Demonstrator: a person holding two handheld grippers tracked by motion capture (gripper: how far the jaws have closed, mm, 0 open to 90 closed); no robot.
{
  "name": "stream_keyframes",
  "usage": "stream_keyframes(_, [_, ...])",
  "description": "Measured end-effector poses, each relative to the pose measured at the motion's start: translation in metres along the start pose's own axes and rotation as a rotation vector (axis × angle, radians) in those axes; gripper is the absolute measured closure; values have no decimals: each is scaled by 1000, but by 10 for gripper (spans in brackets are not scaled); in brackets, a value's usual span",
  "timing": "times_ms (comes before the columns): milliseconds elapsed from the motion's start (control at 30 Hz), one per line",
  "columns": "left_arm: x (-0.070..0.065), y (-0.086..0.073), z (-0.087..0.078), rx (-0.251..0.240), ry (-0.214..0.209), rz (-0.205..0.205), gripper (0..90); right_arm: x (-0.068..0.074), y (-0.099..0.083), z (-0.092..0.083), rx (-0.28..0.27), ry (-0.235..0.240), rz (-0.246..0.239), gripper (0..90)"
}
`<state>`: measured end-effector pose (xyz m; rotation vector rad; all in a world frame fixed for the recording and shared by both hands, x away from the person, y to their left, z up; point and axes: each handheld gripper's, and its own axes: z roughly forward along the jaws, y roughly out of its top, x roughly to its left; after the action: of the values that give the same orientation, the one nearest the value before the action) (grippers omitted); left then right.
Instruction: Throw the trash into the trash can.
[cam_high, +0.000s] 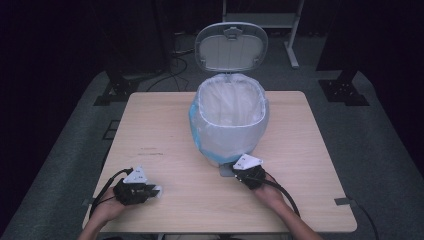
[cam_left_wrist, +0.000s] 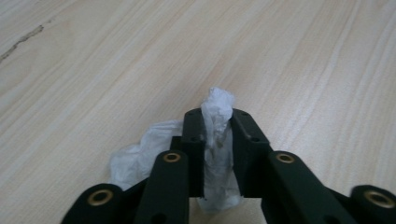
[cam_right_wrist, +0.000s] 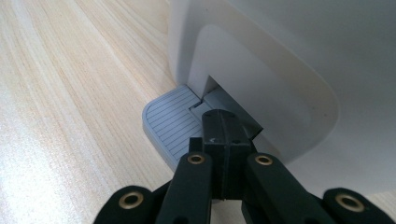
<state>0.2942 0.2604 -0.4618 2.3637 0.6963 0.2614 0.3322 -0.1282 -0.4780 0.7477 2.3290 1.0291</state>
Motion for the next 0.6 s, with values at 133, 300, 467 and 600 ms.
stream_keyframes(133, [0, 2, -1, -15, -10, 2, 827, 0, 0, 0, 1, -1, 0, 900])
stream_keyframes(300, [0, 10, -8, -61, -27, -9, 832, 0, 0, 0, 2, -2, -6, 900])
stream_keyframes(467, [-1, 21, -20, -102, -32, -16, 832, 0, 0, 0, 4, 0, 1, 900])
stream_keyframes(600, [0, 30, -29, -131, -37, -15, 831, 0, 0, 0, 3, 1, 0, 900])
